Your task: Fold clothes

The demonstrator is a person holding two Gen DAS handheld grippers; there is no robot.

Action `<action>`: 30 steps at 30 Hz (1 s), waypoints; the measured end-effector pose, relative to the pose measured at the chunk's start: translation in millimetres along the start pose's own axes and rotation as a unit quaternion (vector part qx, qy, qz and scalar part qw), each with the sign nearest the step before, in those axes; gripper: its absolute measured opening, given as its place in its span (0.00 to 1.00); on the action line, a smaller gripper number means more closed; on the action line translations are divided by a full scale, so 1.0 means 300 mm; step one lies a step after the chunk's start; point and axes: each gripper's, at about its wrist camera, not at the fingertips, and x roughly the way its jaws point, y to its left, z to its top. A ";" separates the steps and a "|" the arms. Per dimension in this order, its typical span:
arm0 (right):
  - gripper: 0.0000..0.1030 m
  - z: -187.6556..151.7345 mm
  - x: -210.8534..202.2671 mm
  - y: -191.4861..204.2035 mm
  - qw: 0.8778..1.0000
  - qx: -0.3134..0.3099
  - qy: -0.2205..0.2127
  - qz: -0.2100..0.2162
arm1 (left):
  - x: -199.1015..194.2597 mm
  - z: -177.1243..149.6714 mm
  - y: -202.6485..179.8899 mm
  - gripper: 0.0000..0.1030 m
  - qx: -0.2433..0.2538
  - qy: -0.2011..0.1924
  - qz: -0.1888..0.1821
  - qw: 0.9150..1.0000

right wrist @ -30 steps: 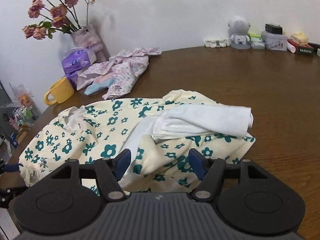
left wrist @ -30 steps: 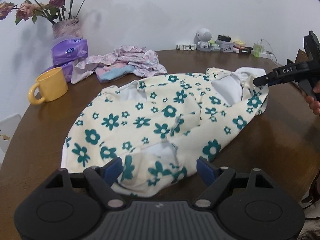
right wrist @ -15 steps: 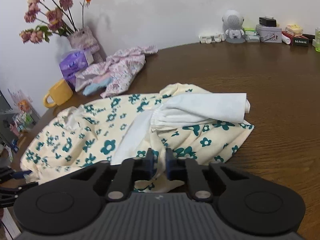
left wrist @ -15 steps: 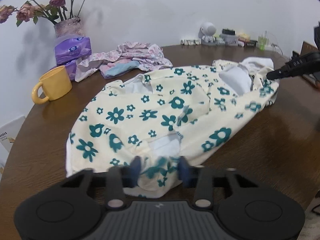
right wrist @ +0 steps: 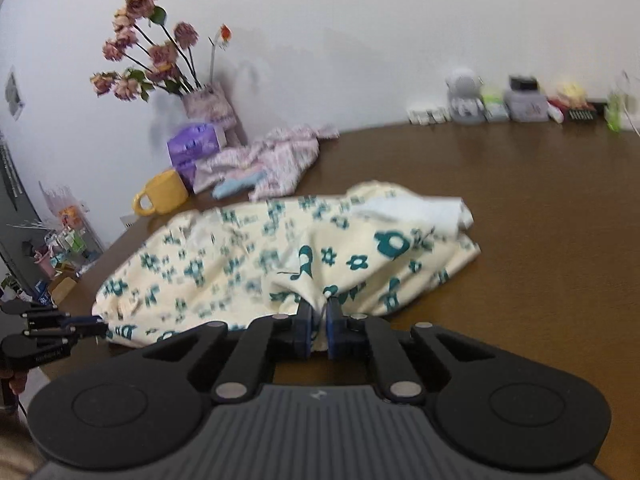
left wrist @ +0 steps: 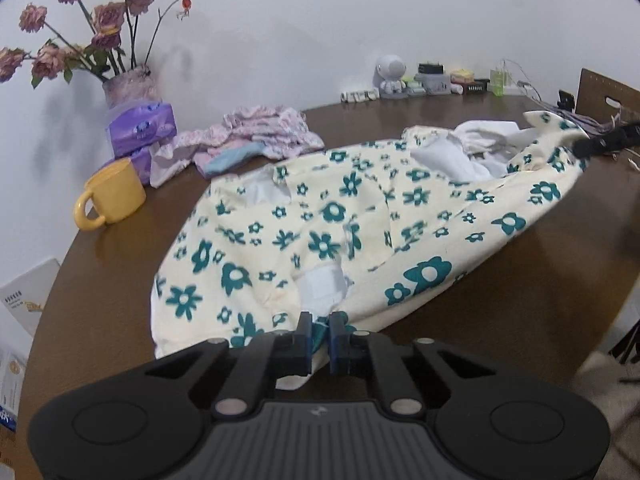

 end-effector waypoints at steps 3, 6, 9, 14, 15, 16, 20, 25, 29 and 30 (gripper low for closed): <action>0.06 -0.078 -0.014 -0.014 1.000 0.026 0.016 -0.007 | -0.006 -0.038 -0.004 0.06 -0.010 0.009 -0.002 1.000; 0.06 -0.146 -0.017 -0.025 0.998 0.051 0.025 -0.009 | -0.014 -0.053 -0.012 0.06 -0.011 0.008 0.004 1.000; 0.06 -0.192 -0.020 -0.027 0.997 0.067 0.027 -0.011 | -0.017 -0.063 -0.022 0.06 -0.008 0.006 0.011 1.000; 0.06 -0.231 -0.028 -0.021 0.997 0.078 0.026 -0.013 | -0.015 -0.071 -0.039 0.07 0.004 0.007 0.021 1.000; 0.06 -0.235 -0.028 -0.020 0.996 0.079 0.027 -0.014 | -0.014 -0.072 -0.042 0.07 0.005 0.006 0.022 1.000; 0.06 -0.237 -0.026 -0.020 0.996 0.079 0.028 -0.015 | -0.013 -0.073 -0.043 0.07 0.004 0.006 0.023 1.000; 0.08 -0.238 -0.022 -0.019 0.996 0.078 0.033 -0.015 | -0.011 -0.075 -0.037 0.14 -0.011 0.008 0.021 1.000; 0.39 -0.211 -0.069 -0.031 0.996 0.081 0.017 -0.012 | -0.045 -0.069 0.000 0.46 -0.058 0.003 -0.001 0.998; 0.44 -0.146 -0.122 -0.058 0.997 0.078 -0.014 -0.019 | -0.108 -0.046 0.064 0.61 -0.109 -0.029 -0.027 0.993; 0.45 -0.125 -0.124 -0.066 0.997 0.073 -0.020 -0.025 | -0.117 -0.034 0.083 0.63 -0.119 -0.037 -0.025 0.992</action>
